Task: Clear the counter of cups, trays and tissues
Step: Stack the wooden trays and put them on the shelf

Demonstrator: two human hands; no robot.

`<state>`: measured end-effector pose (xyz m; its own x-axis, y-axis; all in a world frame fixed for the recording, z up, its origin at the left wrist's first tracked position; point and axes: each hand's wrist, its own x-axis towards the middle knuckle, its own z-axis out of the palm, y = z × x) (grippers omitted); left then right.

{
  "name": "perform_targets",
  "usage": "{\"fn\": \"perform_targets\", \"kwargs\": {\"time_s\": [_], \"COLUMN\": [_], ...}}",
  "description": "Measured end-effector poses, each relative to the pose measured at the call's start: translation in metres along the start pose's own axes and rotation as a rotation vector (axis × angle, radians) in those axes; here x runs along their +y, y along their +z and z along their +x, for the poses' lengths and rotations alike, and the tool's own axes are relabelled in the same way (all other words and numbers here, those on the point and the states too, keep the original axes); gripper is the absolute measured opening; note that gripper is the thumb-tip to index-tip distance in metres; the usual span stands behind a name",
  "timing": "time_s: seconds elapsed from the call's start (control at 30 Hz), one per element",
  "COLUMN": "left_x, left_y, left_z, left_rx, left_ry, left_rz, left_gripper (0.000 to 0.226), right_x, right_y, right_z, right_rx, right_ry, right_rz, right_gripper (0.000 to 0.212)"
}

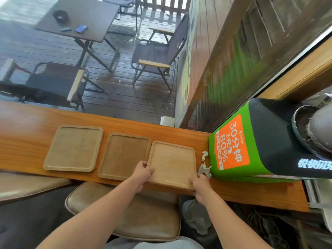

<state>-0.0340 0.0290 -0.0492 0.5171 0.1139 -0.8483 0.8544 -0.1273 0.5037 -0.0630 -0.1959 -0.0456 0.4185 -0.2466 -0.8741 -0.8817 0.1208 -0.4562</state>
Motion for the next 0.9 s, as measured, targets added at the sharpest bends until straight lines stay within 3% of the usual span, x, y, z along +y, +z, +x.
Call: {"fn": "perform_targets", "kwargs": {"time_s": [0.3, 0.5, 0.7, 0.9], "left_x": [0.014, 0.012, 0.000, -0.003], "left_y": [-0.053, -0.101, -0.149, -0.174], "left_z": [-0.015, -0.016, -0.010, 0.008], "left_rx": [0.011, 0.091, 0.106, 0.111], "left_ry": [0.083, 0.121, 0.116, 0.067], "left_rz": [-0.046, -0.036, -0.063, -0.015], "left_gripper": [0.020, 0.029, 0.022, 0.034], "right_x": [-0.023, -0.033, -0.032, -0.021], "right_y": [0.039, 0.087, 0.135, 0.163], "right_z": [-0.013, -0.016, -0.022, -0.024], "right_rx": [-0.076, -0.156, -0.185, -0.173], "right_ry": [-0.073, -0.062, -0.041, -0.014], "right_rz": [-0.073, -0.184, -0.220, -0.215], "right_gripper": [0.023, 0.024, 0.021, 0.026]}}
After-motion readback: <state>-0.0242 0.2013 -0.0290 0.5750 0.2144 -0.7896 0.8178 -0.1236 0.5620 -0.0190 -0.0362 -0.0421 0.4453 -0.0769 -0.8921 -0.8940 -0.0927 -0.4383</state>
